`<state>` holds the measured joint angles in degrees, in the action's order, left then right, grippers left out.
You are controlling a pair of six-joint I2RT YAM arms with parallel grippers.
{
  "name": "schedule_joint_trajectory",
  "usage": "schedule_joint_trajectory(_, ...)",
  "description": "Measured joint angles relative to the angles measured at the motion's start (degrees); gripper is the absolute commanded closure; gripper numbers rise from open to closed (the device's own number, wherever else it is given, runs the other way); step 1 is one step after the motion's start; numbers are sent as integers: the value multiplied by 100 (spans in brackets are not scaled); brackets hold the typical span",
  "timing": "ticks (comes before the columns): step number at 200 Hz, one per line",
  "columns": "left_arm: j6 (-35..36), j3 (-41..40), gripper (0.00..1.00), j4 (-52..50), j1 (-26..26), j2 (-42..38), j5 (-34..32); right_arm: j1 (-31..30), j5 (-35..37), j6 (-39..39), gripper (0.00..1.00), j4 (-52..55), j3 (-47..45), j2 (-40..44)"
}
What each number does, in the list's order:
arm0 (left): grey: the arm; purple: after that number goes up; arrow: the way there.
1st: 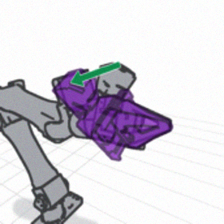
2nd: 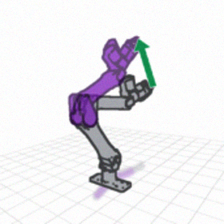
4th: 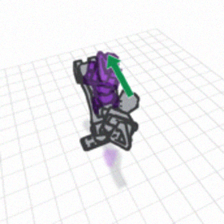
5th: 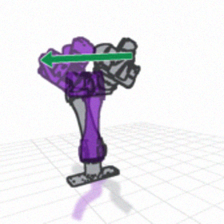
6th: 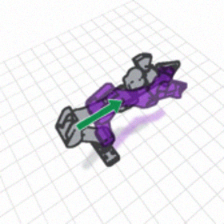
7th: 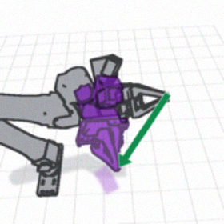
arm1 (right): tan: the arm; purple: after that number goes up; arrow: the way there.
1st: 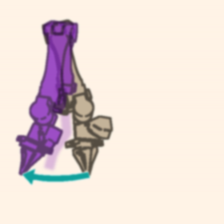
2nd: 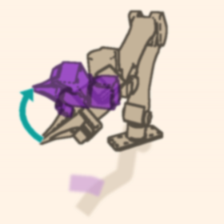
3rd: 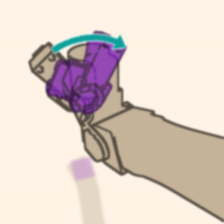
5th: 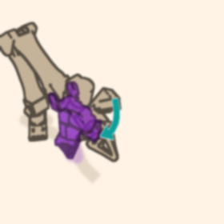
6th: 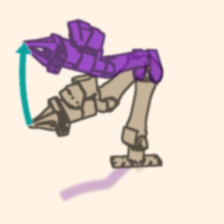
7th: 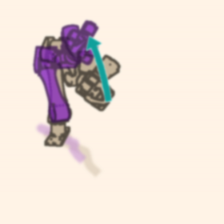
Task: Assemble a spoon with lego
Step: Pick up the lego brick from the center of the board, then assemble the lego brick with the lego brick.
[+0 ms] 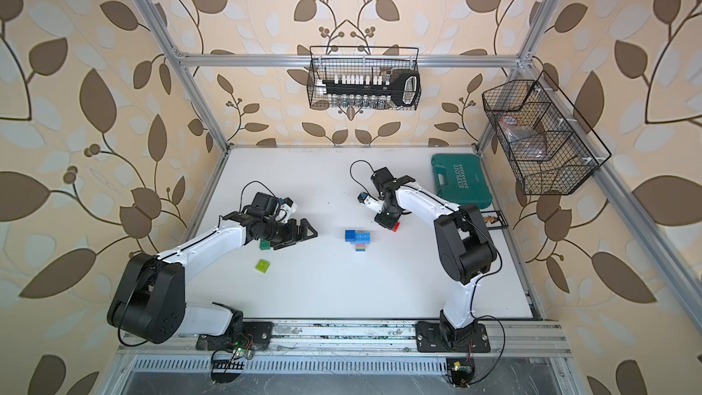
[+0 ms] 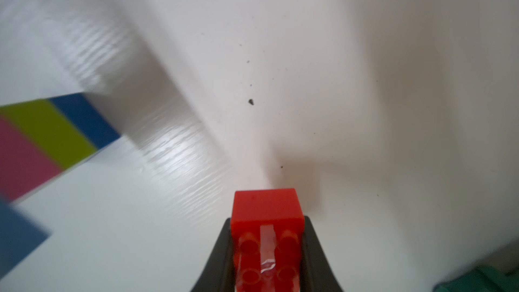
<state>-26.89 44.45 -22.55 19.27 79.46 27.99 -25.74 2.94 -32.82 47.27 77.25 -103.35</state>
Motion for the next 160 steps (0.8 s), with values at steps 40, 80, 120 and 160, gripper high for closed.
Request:
schedule_joint_trajectory(40,0,-48,1,52,0,0,-2,-632,-37,-820,100,782,363,1113)
schedule_joint_trajectory(80,0,-61,1,85,0,-4,-13,-1088,-188,-1561,100,1320,402,1193)
schedule_joint_trajectory(120,-2,-63,1,116,37,-7,-48,-1231,-289,-1996,100,1408,501,903)
schedule_joint_trajectory(160,-2,-63,1,122,74,-7,-55,-1322,-553,-2061,100,1436,903,420)
